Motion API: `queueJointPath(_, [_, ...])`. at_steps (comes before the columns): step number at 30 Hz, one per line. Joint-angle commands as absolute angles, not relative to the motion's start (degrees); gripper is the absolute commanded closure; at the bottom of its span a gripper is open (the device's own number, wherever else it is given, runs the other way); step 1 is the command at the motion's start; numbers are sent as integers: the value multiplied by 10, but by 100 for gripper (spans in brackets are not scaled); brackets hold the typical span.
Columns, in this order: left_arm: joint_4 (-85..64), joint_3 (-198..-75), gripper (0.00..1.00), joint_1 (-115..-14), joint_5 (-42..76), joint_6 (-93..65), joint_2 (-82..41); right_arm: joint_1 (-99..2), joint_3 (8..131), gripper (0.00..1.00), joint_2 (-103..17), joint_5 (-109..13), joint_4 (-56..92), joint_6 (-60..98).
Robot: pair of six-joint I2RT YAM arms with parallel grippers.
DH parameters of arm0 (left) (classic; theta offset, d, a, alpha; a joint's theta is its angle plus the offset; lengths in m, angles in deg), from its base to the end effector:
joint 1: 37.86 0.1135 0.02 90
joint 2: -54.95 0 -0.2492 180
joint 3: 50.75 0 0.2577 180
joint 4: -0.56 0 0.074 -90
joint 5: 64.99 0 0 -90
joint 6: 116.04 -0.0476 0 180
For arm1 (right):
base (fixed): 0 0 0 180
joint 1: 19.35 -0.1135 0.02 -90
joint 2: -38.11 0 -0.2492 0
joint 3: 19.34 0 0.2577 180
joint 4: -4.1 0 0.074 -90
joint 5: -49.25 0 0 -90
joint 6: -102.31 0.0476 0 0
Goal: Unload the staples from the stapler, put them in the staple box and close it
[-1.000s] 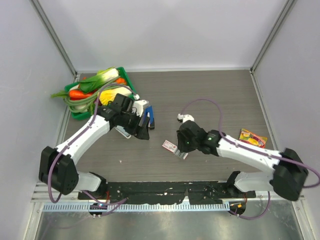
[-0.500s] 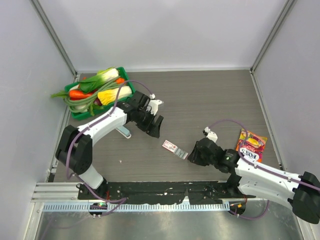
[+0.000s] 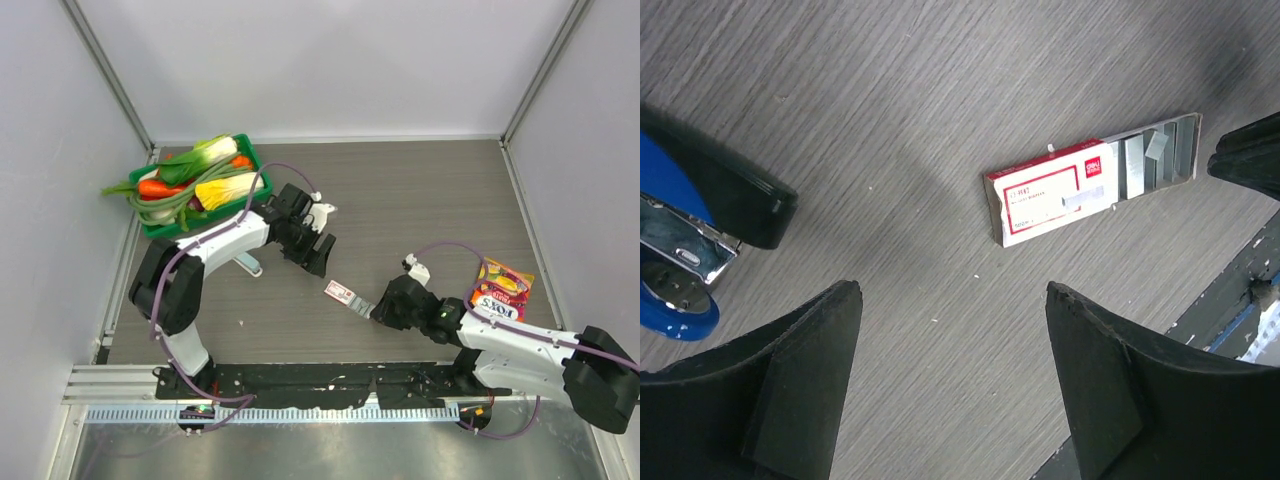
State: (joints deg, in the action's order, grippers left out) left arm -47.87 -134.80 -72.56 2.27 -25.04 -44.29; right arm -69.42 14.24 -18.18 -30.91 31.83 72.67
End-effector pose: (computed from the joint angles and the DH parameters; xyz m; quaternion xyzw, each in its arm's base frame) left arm 0.2864 -0.2207 0.1863 0.3197 0.9005 -0.2513 0.1541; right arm 0.1323 0.1454 0.1281 0.1130 0.9312 0.2309 0.2586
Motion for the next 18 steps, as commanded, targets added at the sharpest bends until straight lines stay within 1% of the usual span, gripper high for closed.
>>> queueJointPath(1, [-462,-1376,22,-730,24,-258,-458,-687,135,75,-187,-286,268,735])
queueJointPath(9, [-477,-1397,25,-730,0,-272,-489,-685,140,79,-243,-292,239,724])
queueJointPath(18, [-479,-1399,28,-742,-5,-274,-510,-685,147,83,-254,-285,228,713])
